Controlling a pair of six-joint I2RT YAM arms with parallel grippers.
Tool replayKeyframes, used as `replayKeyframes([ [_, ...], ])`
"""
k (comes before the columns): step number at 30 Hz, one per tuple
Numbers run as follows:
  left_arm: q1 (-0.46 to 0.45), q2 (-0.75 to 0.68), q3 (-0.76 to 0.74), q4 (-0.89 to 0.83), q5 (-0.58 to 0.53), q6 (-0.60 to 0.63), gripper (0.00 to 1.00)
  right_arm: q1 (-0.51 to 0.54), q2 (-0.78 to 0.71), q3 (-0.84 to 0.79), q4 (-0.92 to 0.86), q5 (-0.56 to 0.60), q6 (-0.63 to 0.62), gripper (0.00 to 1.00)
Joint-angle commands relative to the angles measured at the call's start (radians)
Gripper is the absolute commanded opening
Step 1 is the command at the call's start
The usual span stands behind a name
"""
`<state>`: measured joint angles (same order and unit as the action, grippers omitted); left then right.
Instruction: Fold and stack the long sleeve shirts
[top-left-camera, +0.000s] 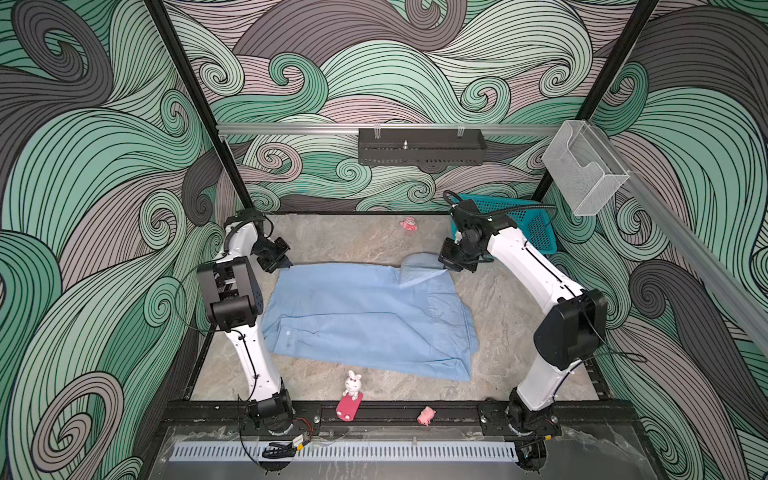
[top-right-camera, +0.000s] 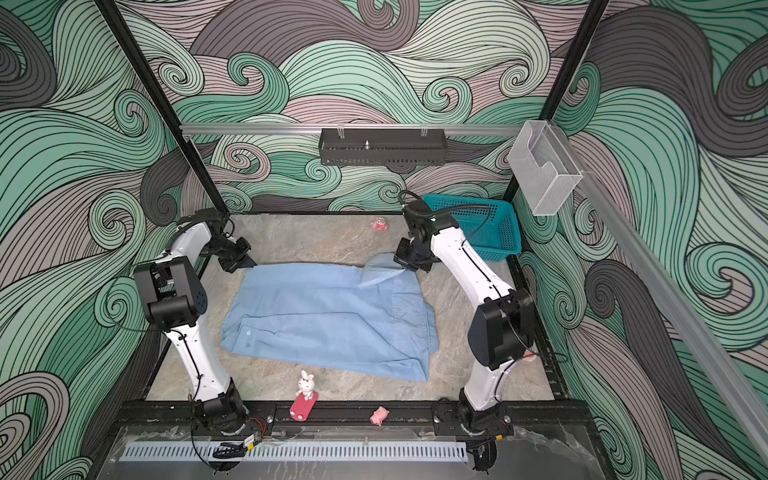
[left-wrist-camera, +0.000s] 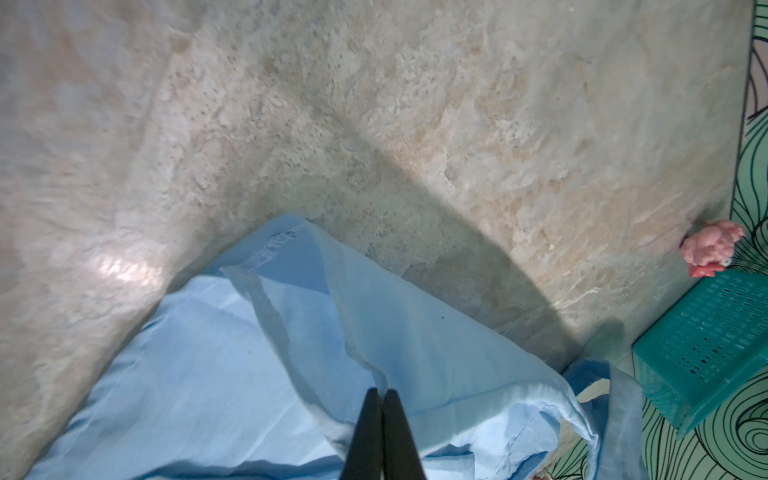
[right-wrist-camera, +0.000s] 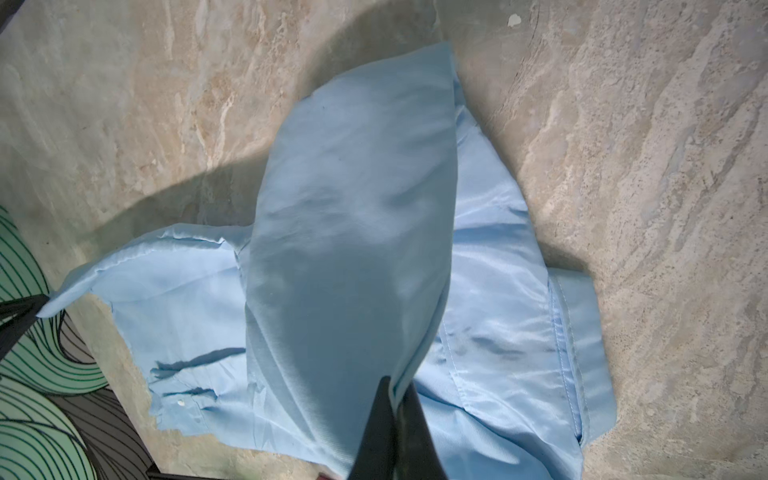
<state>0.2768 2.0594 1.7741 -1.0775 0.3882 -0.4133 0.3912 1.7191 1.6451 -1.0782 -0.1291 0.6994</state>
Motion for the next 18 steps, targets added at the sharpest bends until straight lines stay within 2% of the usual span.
replayKeyframes([
  [1, 0.013, -0.088, -0.036, -0.039, -0.050, 0.036, 0.00, 0.025, -0.088, -0.074, -0.007, 0.031, 0.020, 0.00],
  [10, 0.015, -0.198, -0.258, -0.011, -0.135, 0.019, 0.00, 0.086, -0.261, -0.396, 0.047, 0.028, 0.072, 0.00],
  [18, 0.015, -0.226, -0.364, -0.003, -0.207, -0.003, 0.00, 0.157, -0.307, -0.577, 0.107, 0.017, 0.126, 0.00],
])
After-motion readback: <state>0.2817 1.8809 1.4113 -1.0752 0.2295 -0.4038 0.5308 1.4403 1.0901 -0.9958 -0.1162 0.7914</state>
